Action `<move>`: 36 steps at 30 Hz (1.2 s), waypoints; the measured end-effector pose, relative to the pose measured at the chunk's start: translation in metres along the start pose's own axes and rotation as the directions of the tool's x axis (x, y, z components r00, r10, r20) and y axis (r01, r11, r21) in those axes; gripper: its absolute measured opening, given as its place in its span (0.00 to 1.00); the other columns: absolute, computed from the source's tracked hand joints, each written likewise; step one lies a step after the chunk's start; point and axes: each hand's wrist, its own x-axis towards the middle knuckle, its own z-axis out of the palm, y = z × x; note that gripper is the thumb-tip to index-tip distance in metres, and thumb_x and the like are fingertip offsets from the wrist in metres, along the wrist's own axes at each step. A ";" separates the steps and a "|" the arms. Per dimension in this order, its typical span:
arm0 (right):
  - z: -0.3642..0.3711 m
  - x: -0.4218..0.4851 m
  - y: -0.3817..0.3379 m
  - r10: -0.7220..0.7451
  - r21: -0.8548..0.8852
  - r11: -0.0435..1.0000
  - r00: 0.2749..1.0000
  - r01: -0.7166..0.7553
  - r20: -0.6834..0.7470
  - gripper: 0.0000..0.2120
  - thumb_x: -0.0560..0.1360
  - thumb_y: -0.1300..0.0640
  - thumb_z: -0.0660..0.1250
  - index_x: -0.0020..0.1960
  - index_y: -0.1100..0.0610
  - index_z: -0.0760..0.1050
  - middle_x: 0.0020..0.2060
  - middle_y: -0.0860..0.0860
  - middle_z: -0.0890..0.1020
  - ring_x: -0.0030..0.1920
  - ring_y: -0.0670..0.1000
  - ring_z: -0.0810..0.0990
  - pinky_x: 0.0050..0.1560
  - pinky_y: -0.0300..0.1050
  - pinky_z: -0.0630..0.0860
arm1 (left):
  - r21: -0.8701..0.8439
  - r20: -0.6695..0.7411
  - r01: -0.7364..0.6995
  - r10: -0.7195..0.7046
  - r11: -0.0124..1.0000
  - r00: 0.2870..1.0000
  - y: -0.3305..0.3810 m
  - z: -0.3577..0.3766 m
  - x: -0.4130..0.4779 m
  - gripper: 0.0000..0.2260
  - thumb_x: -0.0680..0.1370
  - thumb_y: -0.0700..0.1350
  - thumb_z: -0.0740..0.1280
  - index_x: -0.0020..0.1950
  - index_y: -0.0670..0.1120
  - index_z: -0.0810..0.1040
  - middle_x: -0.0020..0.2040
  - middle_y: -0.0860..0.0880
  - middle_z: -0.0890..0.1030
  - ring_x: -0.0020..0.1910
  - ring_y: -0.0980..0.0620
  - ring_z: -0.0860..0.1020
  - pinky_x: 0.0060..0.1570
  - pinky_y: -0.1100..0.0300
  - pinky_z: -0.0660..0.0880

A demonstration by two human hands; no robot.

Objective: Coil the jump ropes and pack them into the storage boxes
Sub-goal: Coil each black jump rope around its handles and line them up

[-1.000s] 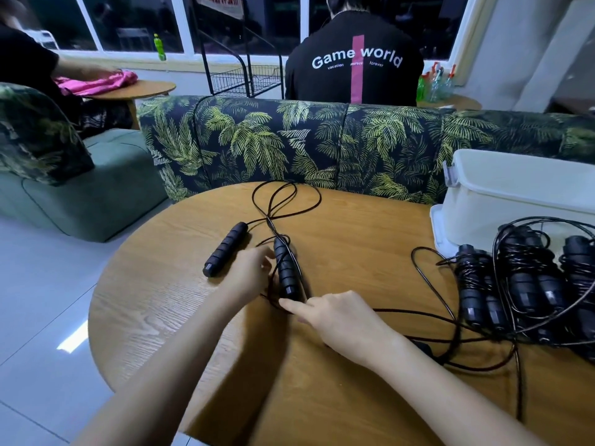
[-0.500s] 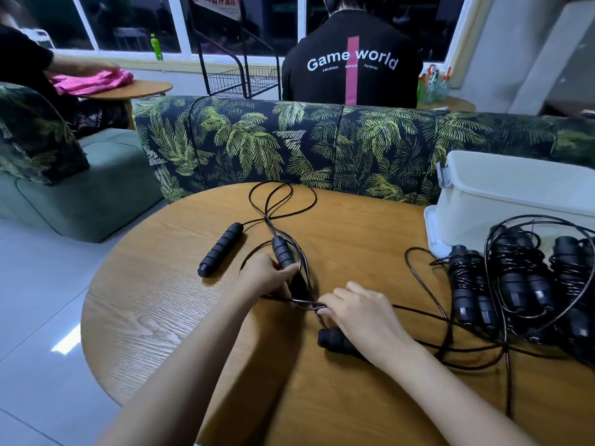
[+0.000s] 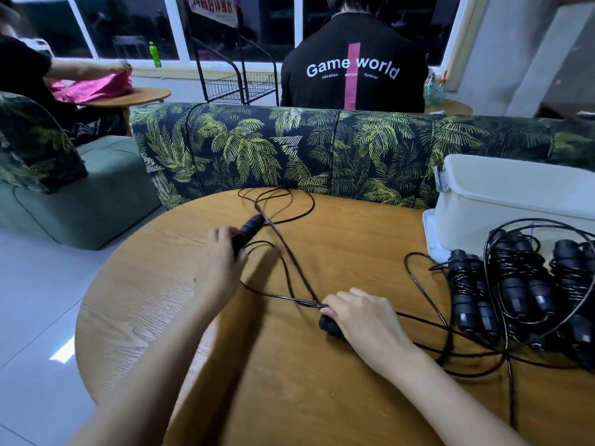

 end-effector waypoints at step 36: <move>-0.067 0.032 0.094 0.587 0.164 0.776 0.793 -0.608 0.164 0.12 0.84 0.51 0.55 0.48 0.50 0.75 0.32 0.45 0.73 0.39 0.56 0.72 0.38 0.47 0.63 | -0.233 0.536 -0.119 0.229 0.965 0.812 0.068 -0.063 0.050 0.13 0.80 0.50 0.64 0.40 0.47 0.80 0.36 0.53 0.80 0.34 0.54 0.74 0.37 0.60 0.69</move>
